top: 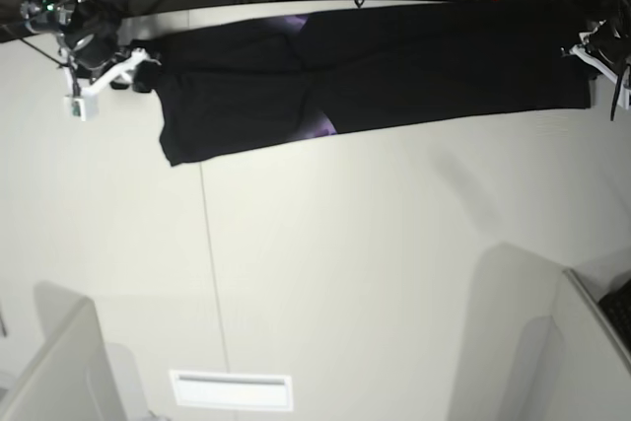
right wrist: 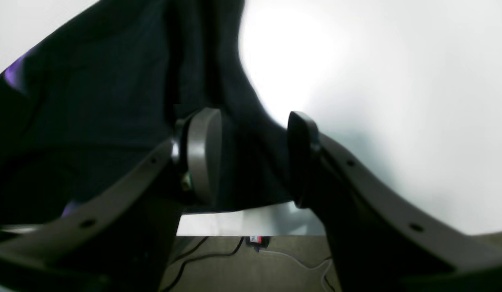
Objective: Fold the T-shirt properly
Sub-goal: 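Move the left gripper inward and grasp the folded strip's end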
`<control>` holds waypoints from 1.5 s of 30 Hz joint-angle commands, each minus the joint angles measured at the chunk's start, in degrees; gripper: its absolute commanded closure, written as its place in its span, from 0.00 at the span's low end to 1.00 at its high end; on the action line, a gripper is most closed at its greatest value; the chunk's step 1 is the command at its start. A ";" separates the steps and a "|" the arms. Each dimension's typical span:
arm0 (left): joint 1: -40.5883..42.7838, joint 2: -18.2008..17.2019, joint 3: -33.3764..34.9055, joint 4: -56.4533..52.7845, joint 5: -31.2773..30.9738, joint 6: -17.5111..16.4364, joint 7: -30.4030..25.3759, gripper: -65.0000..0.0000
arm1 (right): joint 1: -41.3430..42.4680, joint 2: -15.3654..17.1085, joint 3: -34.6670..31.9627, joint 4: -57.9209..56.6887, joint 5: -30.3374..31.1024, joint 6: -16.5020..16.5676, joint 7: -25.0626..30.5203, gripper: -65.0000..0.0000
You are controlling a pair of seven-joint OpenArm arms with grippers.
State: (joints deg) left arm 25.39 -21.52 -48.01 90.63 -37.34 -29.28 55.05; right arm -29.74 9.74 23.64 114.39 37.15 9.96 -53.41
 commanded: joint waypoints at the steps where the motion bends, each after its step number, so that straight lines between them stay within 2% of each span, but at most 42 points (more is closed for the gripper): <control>1: 1.29 -0.33 -0.47 4.10 -0.77 1.72 -1.38 1.00 | 0.59 0.59 -0.56 1.17 0.52 0.37 1.23 0.60; 3: 3.49 1.25 0.23 10.60 -0.77 4.53 -1.38 1.00 | 0.77 0.59 -1.62 1.17 0.61 0.37 1.32 0.60; 5: 4.90 3.28 0.84 16.58 -0.77 4.71 -1.20 1.00 | 1.65 0.50 -1.70 1.17 0.61 0.37 1.32 0.60; 8: 4.99 5.12 3.66 22.12 -0.77 5.15 3.11 1.00 | 2.00 0.50 -1.35 1.17 0.61 0.29 1.32 0.60; 12: 2.44 8.64 8.23 22.38 -0.86 5.59 7.77 1.00 | 2.88 0.59 0.67 1.17 0.61 0.29 1.23 0.60; 20: -0.20 14.88 20.89 22.56 -1.12 5.59 8.03 1.00 | 3.06 0.86 4.54 1.08 0.61 0.29 1.23 0.60; 22: -0.55 16.29 23.61 22.56 -1.21 6.64 7.94 1.00 | 3.06 0.86 4.98 1.08 0.61 0.29 1.14 0.60; 29: -3.36 19.54 34.87 22.38 -1.29 13.06 7.68 1.00 | 3.06 0.86 4.98 1.00 0.61 0.29 1.14 0.60; 35: -5.91 20.77 40.40 22.21 -1.29 17.89 7.59 1.00 | 2.97 0.77 5.07 1.00 0.61 0.29 1.14 0.60; 45: -7.76 22.18 43.83 20.62 -1.12 18.77 7.68 1.00 | 2.97 0.68 5.07 1.00 0.61 0.29 1.14 0.60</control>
State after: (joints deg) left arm 17.89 0.34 -4.43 110.45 -37.30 -10.28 63.46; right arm -26.74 9.76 28.29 114.39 37.21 10.04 -53.17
